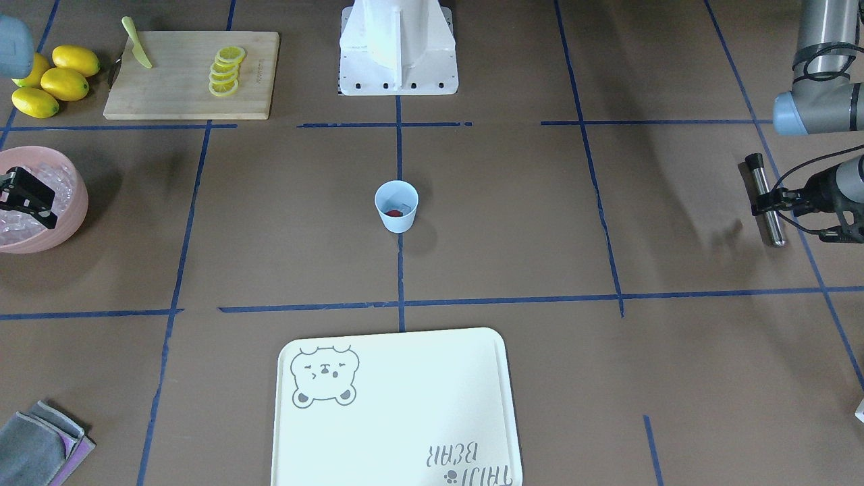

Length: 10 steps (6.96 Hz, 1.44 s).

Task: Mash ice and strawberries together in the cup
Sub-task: 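Bring the metal pestle held in the left gripper back toward the table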

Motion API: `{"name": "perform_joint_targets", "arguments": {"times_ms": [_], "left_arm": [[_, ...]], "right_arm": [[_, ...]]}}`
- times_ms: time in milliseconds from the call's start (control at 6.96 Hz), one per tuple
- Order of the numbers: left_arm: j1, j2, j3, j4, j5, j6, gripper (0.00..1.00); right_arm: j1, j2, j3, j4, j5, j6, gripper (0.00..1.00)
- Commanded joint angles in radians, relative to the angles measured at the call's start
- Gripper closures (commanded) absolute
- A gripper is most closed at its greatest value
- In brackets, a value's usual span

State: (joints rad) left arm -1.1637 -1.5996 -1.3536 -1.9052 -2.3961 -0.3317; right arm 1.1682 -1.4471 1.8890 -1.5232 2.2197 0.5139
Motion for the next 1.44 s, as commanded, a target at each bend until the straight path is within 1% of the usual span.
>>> {"name": "perform_joint_targets", "arguments": {"times_ms": [0,144,287,431,718,862,1149,1293], "left_arm": [[0.009,0.001,0.001,0.0,0.0,0.0,0.25],[0.009,0.0,0.004,0.001,0.0,0.0,0.5],[0.009,0.0,0.004,0.001,0.0,0.002,0.84],[0.009,0.0,0.004,0.003,0.0,0.003,1.0],[0.009,-0.022,-0.005,0.012,-0.011,0.002,1.0],[0.009,-0.025,-0.065,0.012,-0.024,0.0,1.0],[0.009,-0.091,-0.204,0.017,-0.029,-0.047,1.0],[0.015,-0.135,-0.282,0.018,-0.026,-0.137,1.0]], "right_arm": [[-0.001,0.002,-0.001,0.0,0.002,0.0,0.0],[-0.001,0.004,-0.001,0.0,0.003,0.0,0.0],[-0.001,0.004,-0.001,0.0,0.003,0.0,0.0],[-0.001,0.005,0.001,0.0,0.005,0.0,0.0],[0.001,0.005,0.002,0.0,0.005,0.0,0.0],[0.001,0.004,0.005,0.002,0.005,0.0,0.0],[0.001,0.004,0.013,0.002,0.003,0.0,0.0],[0.001,0.001,0.015,0.002,0.002,0.0,0.0]]}}
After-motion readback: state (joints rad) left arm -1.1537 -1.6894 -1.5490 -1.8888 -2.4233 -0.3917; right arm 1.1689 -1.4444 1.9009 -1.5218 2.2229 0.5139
